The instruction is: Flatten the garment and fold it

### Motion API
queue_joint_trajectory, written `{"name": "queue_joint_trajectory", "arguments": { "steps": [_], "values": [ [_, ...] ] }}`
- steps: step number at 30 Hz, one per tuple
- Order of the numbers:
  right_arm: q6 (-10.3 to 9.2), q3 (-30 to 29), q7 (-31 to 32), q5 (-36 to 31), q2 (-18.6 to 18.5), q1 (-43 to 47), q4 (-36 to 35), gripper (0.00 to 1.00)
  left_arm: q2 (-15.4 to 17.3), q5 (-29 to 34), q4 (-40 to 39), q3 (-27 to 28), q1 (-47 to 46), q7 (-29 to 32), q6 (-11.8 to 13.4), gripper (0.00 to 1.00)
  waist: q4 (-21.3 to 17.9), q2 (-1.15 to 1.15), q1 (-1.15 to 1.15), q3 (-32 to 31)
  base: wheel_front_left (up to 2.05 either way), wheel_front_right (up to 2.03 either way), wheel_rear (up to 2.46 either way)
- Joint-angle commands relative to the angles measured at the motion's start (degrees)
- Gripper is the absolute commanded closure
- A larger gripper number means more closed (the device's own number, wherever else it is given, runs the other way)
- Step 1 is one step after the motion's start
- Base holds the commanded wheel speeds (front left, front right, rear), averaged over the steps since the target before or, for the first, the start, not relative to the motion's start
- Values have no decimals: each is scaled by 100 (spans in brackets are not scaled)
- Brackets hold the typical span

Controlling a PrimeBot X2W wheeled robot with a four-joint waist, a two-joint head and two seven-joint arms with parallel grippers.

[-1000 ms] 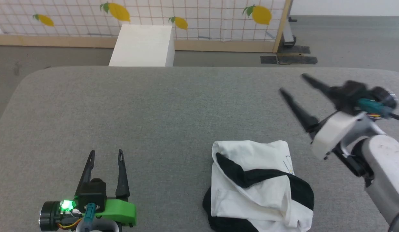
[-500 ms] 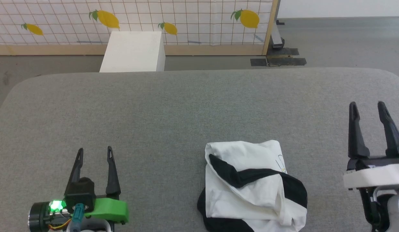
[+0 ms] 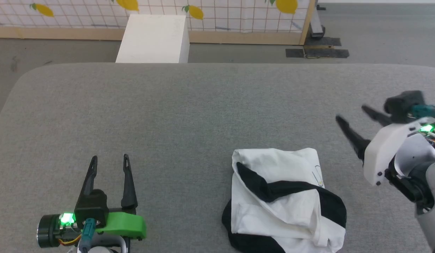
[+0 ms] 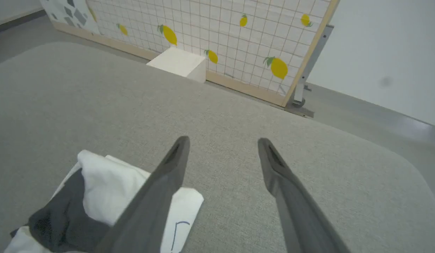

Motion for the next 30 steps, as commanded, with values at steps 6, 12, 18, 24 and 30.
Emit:
{"name": "queue_joint_trajectory", "arguments": {
  "steps": [6,12,18,24,30],
  "values": [
    [-9,1111,1795,1336,-949,-324,519,0,-116,32,36,-28,-214,-27,-65,0,262,0,0,202,0,0,0],
    [-9,1599,2179,2129,-961,-349,957,0,-197,36,50,-75,-330,-27,-113,0,439,0,0,450,0,0,0],
    [-9,2172,1971,2178,-669,-241,1442,0,-247,50,83,-84,-457,-27,-143,0,536,0,0,595,0,0,0],
    [-9,2805,1669,2290,-671,-108,1564,85,-281,60,97,-55,-480,-27,-135,0,525,0,0,605,0,0,0],
    [-9,2889,952,2439,-797,-399,1435,100,-281,92,128,6,-380,-27,-149,0,335,0,0,397,0,0,0]
  ]
}}
